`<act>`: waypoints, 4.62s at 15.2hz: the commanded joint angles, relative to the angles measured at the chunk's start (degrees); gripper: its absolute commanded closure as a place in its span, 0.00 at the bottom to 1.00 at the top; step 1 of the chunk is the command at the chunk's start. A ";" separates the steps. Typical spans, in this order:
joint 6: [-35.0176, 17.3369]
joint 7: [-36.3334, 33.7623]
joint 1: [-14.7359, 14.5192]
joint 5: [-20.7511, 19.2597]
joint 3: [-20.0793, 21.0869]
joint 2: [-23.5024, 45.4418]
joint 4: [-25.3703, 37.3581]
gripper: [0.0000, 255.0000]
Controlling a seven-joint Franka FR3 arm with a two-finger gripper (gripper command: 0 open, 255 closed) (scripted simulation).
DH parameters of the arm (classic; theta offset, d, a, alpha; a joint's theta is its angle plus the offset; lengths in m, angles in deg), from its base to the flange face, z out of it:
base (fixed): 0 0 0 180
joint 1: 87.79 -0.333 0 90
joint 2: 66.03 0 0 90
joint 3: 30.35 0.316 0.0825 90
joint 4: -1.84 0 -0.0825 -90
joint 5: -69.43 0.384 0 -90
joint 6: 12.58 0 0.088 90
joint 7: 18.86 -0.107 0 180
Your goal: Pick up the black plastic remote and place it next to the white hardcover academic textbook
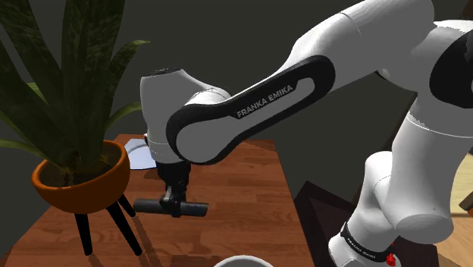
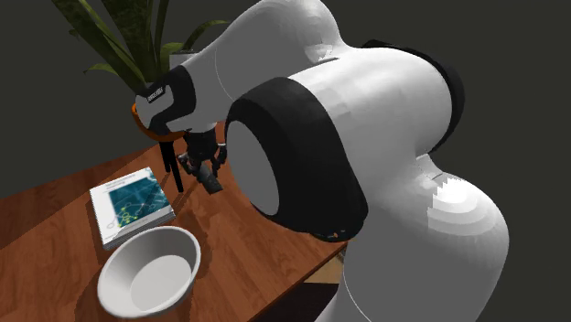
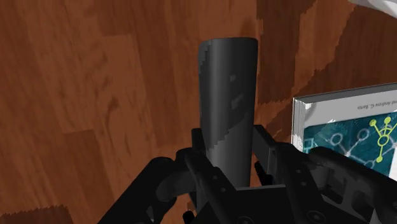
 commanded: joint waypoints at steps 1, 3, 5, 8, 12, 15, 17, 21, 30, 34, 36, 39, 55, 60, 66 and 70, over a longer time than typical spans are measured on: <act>-0.07 -2.69 -1.39 0.01 1.21 -0.29 -0.14 1.00; -0.36 -5.41 -2.84 -0.05 2.46 -0.33 -0.26 1.00; -0.59 -8.20 -4.32 -0.21 3.71 -0.14 -0.12 1.00; -0.85 -12.48 -6.56 -0.65 5.56 0.55 0.58 1.00; -0.95 -18.39 -9.65 -1.69 7.91 2.26 2.44 1.00; -0.82 -22.93 -12.11 -2.85 9.52 4.12 4.54 1.00; -0.62 -25.99 -13.85 -3.81 10.47 5.64 6.29 1.00; 0.16 -32.11 -17.60 -6.12 12.08 9.31 10.64 1.00; 2.99 -43.73 -26.86 -11.88 13.54 19.38 22.90 1.00; 0.36 -43.96 -26.99 -12.44 13.23 20.41 21.21 1.00; -0.93 -44.10 -27.08 -12.75 13.06 20.99 20.45 1.00; -2.82 -44.33 -27.23 -13.26 12.78 21.93 19.41 1.00; -6.65 -44.87 -27.67 -14.43 12.08 24.17 17.66 0.00; -5.20 -44.55 -27.37 -13.90 12.38 23.14 18.14 0.00; -1.01 -43.70 -26.65 -12.53 13.10 20.53 19.93 0.00; -1.01 -43.70 -26.65 -12.53 13.10 20.53 19.93 0.00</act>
